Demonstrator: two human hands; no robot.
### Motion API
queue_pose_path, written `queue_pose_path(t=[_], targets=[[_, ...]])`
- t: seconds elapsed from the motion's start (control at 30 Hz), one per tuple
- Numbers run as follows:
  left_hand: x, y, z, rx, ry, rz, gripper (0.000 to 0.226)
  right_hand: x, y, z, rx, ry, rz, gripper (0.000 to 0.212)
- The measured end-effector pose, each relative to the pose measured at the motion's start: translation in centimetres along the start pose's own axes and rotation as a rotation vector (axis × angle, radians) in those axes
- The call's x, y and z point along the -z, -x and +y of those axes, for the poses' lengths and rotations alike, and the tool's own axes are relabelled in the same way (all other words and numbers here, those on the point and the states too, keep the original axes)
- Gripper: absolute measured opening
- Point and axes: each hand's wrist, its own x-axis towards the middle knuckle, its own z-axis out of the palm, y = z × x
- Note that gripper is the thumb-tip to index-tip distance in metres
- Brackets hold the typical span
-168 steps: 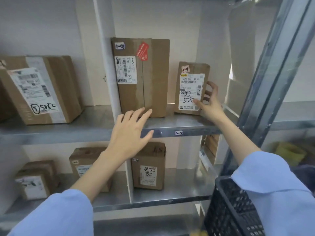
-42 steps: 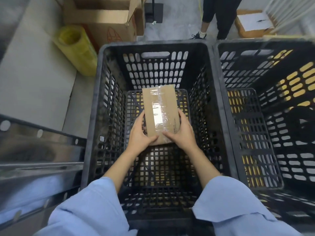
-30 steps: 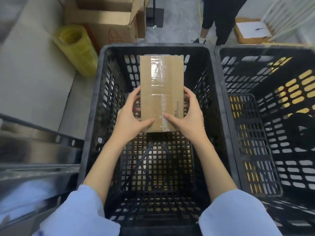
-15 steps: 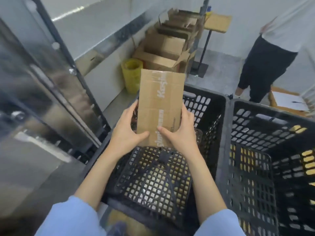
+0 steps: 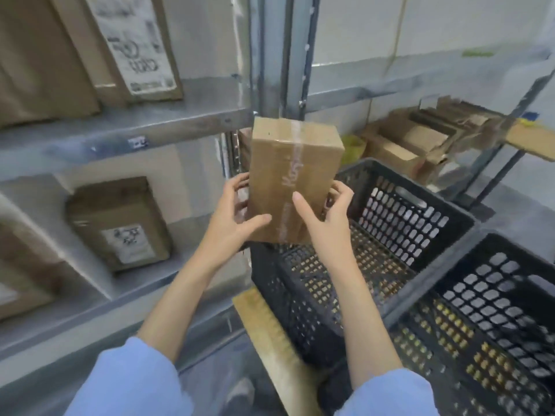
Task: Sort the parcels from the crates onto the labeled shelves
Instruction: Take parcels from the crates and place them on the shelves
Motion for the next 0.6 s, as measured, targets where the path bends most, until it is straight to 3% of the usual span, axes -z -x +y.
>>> queue_pose_path(t=[0.2, 0.43, 0.6], targets=[[7.3, 7.0, 1.7, 0.018, -0.019, 0.158, 0.086, -6.1, 4.2, -3.2, 0.064, -0.130, -0.259, 0.079], [14.1, 14.2, 2.3, 0.079, -0.073, 0.335, 0.081, -11.9, 8.9, -5.8, 0.125, -0.201, -0.517, 0.086], [18.1, 19.0, 2.4, 0.126, -0.039, 0.411, 0.073, -14.8, 12.2, -7.2, 0.061, -0.253, -0.662, 0.073]])
